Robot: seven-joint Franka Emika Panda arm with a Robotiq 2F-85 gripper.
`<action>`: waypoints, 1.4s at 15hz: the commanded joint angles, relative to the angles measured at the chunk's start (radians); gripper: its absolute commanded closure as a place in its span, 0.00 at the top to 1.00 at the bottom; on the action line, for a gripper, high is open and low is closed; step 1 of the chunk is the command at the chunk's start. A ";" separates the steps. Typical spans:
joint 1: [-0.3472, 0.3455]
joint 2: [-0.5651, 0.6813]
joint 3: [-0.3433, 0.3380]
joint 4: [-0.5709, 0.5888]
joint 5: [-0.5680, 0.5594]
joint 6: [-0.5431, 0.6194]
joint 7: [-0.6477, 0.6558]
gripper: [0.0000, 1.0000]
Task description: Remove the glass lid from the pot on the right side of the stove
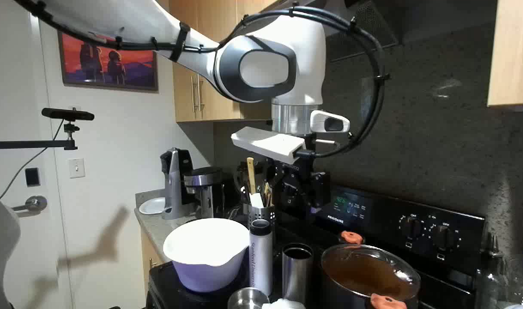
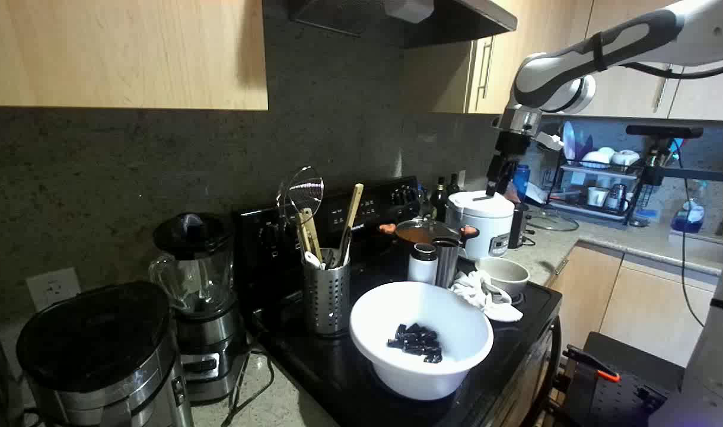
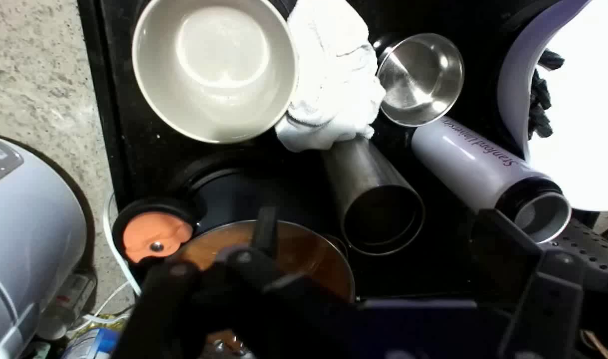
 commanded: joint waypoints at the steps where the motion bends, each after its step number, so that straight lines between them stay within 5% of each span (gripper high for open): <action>1: -0.034 0.004 0.031 0.002 0.010 -0.003 -0.008 1.00; 7: -0.045 0.031 0.055 0.013 0.008 0.022 0.066 1.00; 16: -0.052 0.268 0.159 0.074 -0.029 0.356 0.439 1.00; 21: -0.049 0.446 0.160 0.195 -0.141 0.413 0.660 1.00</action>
